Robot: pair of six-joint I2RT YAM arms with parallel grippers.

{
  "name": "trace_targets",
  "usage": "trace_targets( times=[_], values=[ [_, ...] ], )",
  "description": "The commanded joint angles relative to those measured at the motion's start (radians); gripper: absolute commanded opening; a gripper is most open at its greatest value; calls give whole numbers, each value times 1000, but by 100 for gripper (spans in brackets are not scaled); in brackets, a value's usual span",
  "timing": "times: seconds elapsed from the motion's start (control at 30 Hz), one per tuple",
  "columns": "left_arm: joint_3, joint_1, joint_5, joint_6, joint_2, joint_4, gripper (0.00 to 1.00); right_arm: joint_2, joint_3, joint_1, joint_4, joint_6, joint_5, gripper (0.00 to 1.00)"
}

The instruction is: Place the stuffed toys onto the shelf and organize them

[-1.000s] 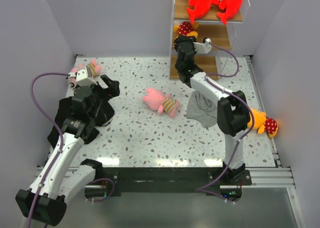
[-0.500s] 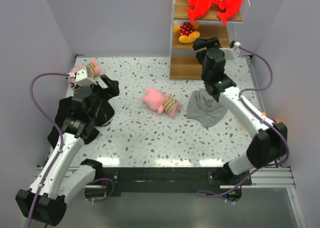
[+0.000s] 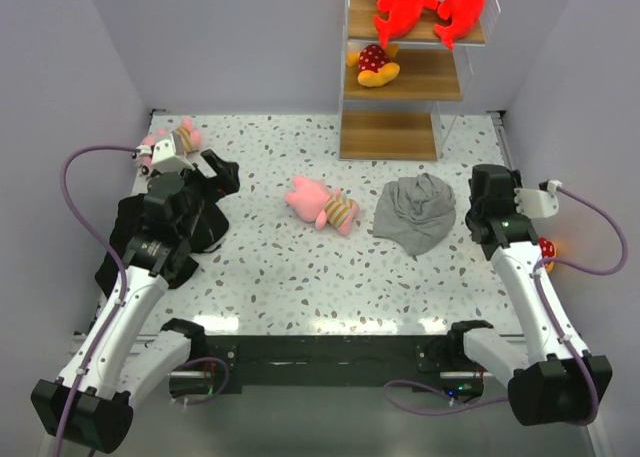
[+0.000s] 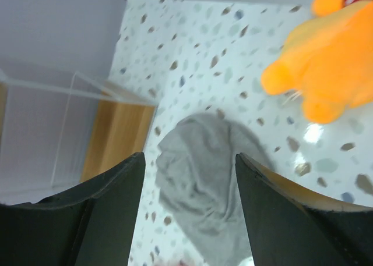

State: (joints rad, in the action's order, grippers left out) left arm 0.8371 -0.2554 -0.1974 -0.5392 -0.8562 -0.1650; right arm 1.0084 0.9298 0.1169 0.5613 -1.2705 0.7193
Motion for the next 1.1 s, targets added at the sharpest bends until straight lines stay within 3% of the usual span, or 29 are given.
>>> trace_targets(
  times=[0.0, 0.1, 0.17, 0.3, 0.4, 0.8, 1.0, 1.07],
  values=[
    [-7, 2, 26, -7, 2, 53, 98, 71, 36, -146, 144, 28, 37, 67],
    [-9, 2, 35, -10, -4, 55, 98, 157, 64, -223, 134, 164, 32, 71],
    [-9, 2, 46, -11, -9, 56, 98, 205, 63, -226, 76, 346, 81, 77],
    [-10, 2, 59, -16, -15, 61, 98, 275, 66, -227, -38, 634, 104, 77],
    [-18, 2, 65, -19, -15, 64, 98, 383, 79, -227, -46, 756, 134, 77],
    [-24, -2, 72, -21, -33, 73, 97, 627, 70, -226, -109, 898, 237, 78],
    [-24, -2, 50, -15, -27, 67, 97, 616, 69, -227, -127, 927, 187, 66],
    [-26, -2, 41, -13, -24, 65, 97, 624, 66, -227, -124, 925, 184, 57]
  ],
)
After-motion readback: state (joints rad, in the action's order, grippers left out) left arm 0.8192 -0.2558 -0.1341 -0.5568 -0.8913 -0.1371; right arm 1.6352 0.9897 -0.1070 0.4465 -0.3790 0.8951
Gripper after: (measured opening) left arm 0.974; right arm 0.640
